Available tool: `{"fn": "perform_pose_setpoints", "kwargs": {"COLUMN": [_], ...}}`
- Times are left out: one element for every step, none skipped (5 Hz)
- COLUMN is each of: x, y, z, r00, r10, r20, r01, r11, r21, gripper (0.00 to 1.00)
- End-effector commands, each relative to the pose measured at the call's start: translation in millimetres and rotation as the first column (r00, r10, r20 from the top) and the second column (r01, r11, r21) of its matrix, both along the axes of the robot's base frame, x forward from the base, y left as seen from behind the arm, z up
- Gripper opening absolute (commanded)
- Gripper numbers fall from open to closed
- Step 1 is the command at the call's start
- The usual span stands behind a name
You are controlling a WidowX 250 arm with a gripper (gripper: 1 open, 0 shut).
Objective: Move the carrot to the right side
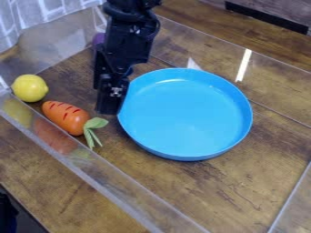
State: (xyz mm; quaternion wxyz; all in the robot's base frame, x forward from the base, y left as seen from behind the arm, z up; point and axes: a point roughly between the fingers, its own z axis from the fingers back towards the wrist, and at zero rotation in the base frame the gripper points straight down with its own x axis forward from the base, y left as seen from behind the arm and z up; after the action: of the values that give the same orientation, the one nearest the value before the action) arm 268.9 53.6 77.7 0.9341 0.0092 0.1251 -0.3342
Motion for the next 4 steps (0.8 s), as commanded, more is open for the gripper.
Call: {"fn": "perform_pose_setpoints", "kwargs": {"x": [1.3, -0.3, -1.2, -2.3], "y": [13.3, 19.8, 26.2, 32.6], "z": [6.9, 2.0, -3.5, -9.1], "r00": [0.999, 0.998, 0.998, 0.998], "r10": [-0.035, -0.049, -0.049, -0.045], "r20": [0.039, 0.038, 0.037, 0.032], "r01": [0.034, 0.048, 0.049, 0.045], "r11": [0.999, 0.999, 0.999, 0.999], "r21": [0.009, 0.008, 0.006, 0.006], "gripper": [1.00, 1.00, 1.00, 1.00]}}
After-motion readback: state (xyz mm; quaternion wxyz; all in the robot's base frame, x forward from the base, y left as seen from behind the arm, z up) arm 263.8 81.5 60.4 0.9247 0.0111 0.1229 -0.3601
